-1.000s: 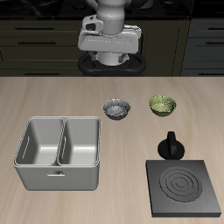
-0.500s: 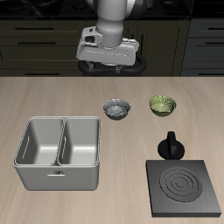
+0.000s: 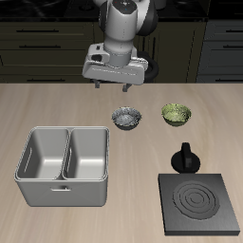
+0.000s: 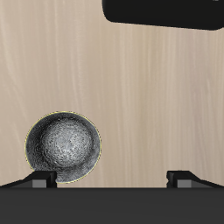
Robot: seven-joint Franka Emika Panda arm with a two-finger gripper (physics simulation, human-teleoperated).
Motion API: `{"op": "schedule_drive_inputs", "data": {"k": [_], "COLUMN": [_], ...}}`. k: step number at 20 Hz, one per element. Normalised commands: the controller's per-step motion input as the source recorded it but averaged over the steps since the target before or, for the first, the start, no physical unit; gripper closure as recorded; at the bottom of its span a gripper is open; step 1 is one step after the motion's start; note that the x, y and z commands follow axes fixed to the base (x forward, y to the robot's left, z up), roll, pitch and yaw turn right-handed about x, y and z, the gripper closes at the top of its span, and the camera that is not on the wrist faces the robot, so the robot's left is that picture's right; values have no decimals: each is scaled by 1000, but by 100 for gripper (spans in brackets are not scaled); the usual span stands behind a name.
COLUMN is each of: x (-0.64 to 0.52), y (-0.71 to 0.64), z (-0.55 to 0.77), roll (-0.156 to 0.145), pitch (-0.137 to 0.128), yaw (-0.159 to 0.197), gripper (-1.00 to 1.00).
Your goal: Place the black bowl on the flat stove
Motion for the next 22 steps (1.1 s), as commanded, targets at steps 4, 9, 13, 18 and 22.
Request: {"op": "schedule_drive_inputs", "data": {"k": [4,9,13,18,22], "x": [72,45,37,39,7], "y": [24,73,53,67,25], "z": [-393,-243,-292,-368,-268], "roll": [1,6,-18,1,-4], "pitch": [47,26,25,52,28], "yaw": [-30,-11,13,-23,-12], "gripper": [-100,-100,-100,-100,-100]}}
